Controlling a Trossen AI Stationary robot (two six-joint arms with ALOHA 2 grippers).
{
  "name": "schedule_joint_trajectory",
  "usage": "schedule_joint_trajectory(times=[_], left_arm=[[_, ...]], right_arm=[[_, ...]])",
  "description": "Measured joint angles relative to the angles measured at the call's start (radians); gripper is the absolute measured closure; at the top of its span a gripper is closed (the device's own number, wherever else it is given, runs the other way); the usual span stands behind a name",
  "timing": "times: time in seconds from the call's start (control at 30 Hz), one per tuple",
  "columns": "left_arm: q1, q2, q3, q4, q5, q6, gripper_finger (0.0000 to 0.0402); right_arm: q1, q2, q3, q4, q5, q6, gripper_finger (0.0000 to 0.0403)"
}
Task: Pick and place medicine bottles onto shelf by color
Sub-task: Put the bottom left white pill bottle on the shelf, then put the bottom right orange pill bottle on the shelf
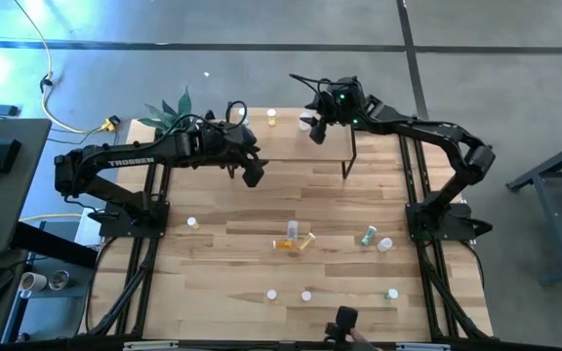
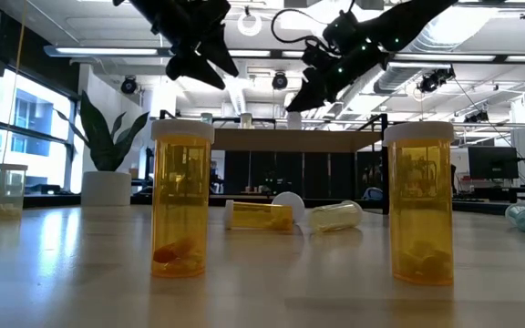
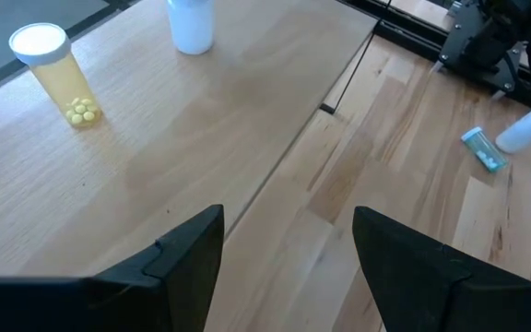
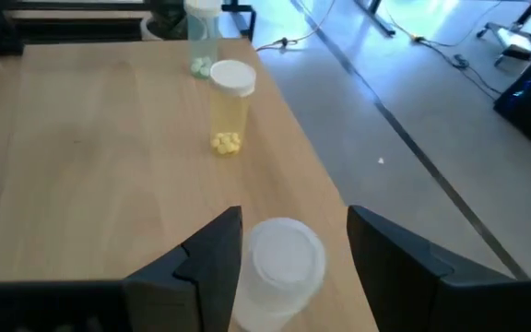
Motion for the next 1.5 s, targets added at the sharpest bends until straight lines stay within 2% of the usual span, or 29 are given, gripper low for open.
schedule_joint_trajectory(times=[0.33, 0.77, 1.0, 1.2, 1.5], left_arm=[[-0.003, -0.027, 0.000, -0.052, 0.004, 0.041, 0.0172], [-0.007, -0.146, 0.000, -0.173, 0.002, 0.025, 0.0172], [-0.019, -0.194, 0.000, -0.177, 0.006, 0.033, 0.0172], [-0.076, -0.226, 0.000, -0.228, 0.037, 0.026, 0.0172], [-0.232, -0.230, 0.000, -0.328, 0.054, 0.014, 0.0172]], right_arm=[[0.009, -0.113, 0.000, -0.067, 0.025, 0.101, 0.0214], [0.134, -0.304, 0.000, -0.368, 0.024, 0.333, 0.0214], [0.235, -0.350, 0.000, -0.485, 0.025, 0.566, 0.0214], [0.344, -0.350, 0.000, -0.563, 0.031, 0.733, 0.0214], [0.563, -0.345, 0.000, -0.626, 0.173, 0.933, 0.0214]])
